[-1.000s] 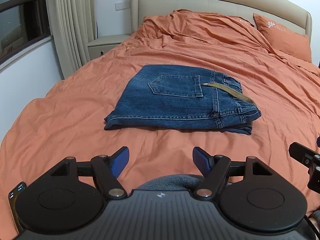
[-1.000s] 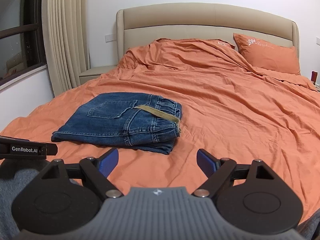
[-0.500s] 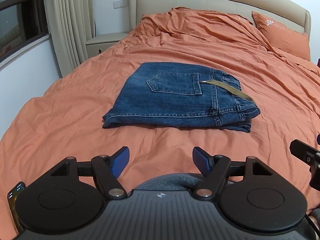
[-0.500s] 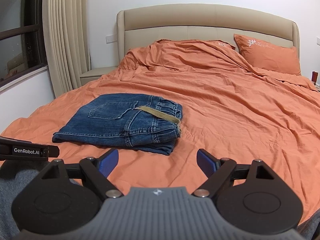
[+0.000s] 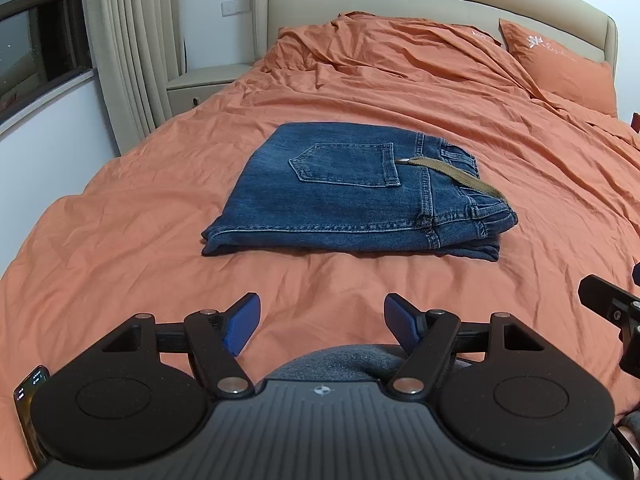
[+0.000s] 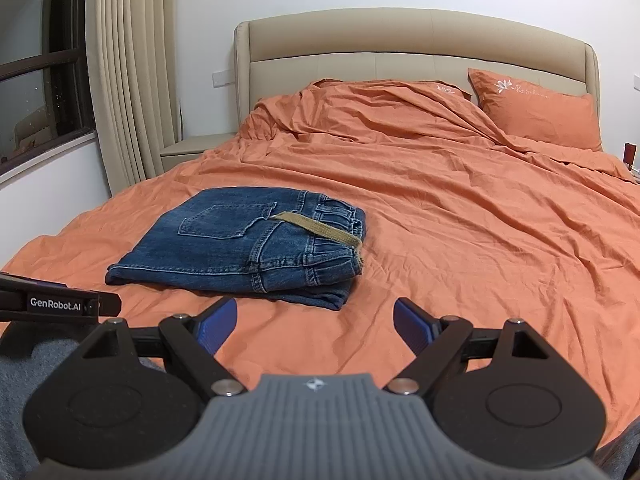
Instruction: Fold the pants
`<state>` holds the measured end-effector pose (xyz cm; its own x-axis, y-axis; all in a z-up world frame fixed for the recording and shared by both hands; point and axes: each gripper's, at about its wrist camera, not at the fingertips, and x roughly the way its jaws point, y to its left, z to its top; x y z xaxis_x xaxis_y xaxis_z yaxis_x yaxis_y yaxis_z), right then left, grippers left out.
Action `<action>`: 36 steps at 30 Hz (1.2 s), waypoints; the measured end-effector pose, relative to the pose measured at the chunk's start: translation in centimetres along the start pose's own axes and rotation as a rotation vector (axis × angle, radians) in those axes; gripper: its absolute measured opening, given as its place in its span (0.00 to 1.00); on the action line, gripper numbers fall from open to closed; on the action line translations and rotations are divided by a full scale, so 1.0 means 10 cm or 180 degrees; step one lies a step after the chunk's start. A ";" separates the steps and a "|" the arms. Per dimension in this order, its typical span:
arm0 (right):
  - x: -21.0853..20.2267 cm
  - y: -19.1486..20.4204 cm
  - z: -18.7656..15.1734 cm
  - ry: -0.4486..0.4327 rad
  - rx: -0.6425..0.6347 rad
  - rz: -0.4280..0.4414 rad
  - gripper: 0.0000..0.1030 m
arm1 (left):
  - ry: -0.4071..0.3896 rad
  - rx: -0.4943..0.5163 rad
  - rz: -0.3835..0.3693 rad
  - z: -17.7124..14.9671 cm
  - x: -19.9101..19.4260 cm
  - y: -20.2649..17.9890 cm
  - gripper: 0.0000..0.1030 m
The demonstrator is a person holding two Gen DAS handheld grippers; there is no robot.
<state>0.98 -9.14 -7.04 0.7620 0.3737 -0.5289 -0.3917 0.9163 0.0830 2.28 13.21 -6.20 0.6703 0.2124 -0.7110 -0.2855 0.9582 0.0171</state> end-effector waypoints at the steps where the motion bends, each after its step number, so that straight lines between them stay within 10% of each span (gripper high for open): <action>1: 0.00 0.00 0.00 -0.0005 0.0007 0.0002 0.79 | 0.0002 -0.0004 0.0000 0.00 0.00 0.00 0.81; 36: 0.01 -0.09 -0.05 -0.0005 0.0062 0.0017 0.79 | 0.0017 0.0035 0.0003 0.00 0.02 -0.01 0.81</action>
<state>1.17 -9.94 -7.57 0.7608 0.3789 -0.5269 -0.3858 0.9169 0.1023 2.42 13.17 -6.34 0.6664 0.2123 -0.7147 -0.2786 0.9601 0.0255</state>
